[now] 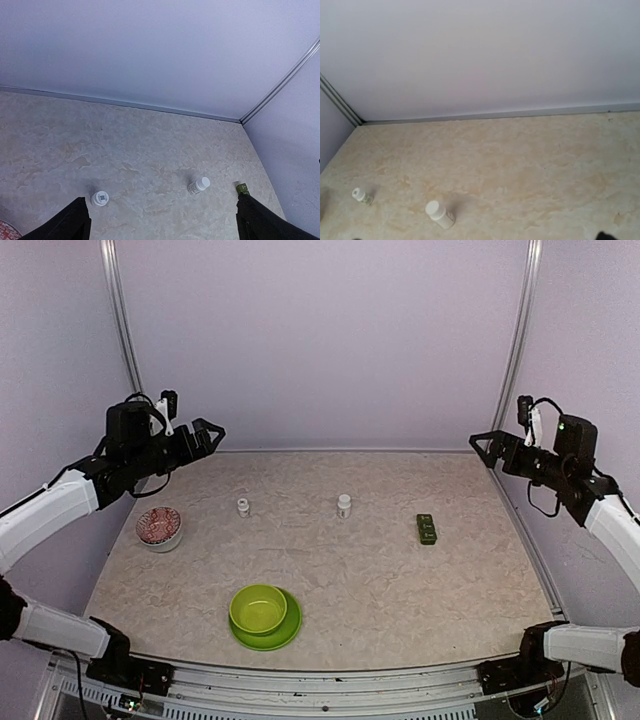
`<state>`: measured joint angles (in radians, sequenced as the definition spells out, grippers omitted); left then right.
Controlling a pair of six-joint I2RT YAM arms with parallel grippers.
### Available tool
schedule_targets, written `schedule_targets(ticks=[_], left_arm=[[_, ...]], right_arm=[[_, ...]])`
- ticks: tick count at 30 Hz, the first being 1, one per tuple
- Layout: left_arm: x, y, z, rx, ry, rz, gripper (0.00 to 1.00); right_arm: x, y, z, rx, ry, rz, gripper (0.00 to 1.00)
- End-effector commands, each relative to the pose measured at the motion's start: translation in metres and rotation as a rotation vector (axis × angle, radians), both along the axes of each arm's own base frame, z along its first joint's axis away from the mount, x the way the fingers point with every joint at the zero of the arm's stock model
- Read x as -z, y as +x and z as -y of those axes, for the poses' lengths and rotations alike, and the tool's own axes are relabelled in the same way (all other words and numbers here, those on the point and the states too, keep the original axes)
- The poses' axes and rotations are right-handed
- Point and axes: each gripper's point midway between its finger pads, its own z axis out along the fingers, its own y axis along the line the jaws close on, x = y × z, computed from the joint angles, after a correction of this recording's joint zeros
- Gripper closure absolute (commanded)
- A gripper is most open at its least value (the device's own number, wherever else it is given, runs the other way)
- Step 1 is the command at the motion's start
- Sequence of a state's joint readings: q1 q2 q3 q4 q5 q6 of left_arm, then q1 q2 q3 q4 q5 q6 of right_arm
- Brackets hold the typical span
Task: Sort the pills into containers
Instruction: Pick up the pill container from the center of the board.
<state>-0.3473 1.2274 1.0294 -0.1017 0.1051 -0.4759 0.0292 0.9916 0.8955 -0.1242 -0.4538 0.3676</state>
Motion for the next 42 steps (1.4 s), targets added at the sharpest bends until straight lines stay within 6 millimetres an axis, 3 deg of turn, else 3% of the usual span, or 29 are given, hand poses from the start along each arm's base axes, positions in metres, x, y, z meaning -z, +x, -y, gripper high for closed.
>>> schedule_targets(ticks=[1, 11, 22, 29, 42], left_arm=[[0.011, 0.001, 0.014, 0.014, -0.084, 0.002, 0.01], [0.054, -0.017, 0.057, 0.115, -0.059, -0.055, 0.01], [0.078, -0.043, 0.073, 0.174, 0.006, -0.083, 0.01], [0.075, -0.050, 0.087, 0.204, 0.019, -0.069, 0.01], [0.072, -0.059, 0.083, 0.203, 0.028, -0.052, 0.01]], right_arm=[[0.010, 0.008, 0.005, 0.022, 0.014, -0.063, 0.00], [0.082, 0.027, 0.007, 0.072, -0.147, -0.260, 0.00], [0.137, 0.038, -0.032, 0.086, -0.332, -0.370, 0.00], [0.145, 0.039, -0.059, 0.057, -0.439, -0.379, 0.00], [0.157, 0.059, -0.074, 0.082, -0.582, -0.394, 0.00]])
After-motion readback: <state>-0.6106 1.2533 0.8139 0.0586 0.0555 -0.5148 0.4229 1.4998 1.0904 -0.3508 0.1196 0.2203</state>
